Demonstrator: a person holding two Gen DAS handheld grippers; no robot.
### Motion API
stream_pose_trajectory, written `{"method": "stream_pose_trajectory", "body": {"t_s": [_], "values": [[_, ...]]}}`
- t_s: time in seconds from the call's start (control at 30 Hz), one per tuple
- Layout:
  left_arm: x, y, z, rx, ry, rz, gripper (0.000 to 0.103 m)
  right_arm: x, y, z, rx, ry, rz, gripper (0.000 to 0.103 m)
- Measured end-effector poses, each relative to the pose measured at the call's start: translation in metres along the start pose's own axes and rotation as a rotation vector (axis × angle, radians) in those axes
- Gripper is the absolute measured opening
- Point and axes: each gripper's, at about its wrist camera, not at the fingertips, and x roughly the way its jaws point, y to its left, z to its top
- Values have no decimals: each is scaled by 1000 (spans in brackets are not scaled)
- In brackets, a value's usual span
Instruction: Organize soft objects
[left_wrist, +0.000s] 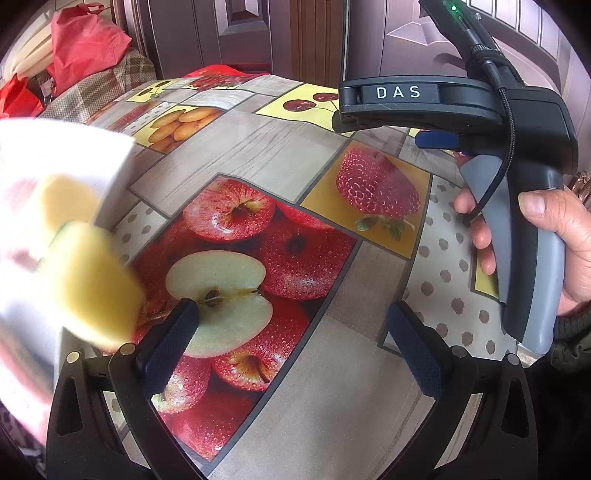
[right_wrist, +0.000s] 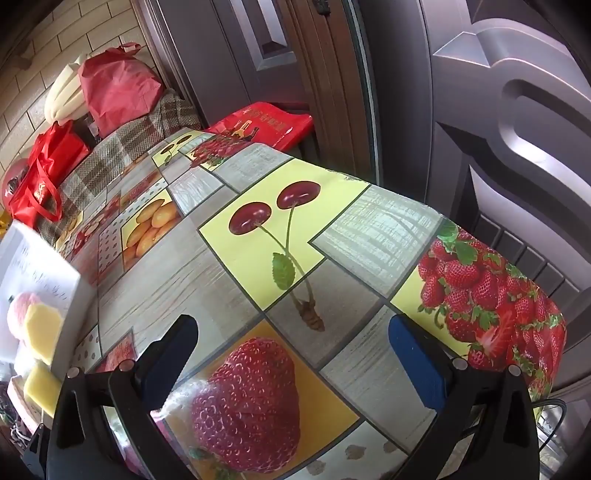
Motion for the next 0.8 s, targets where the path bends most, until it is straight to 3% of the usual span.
{"method": "stream_pose_trajectory", "body": {"t_s": [0.8], "values": [[0,1,0,1,0,1,102,5,4,0,-28,16,1,103]]}}
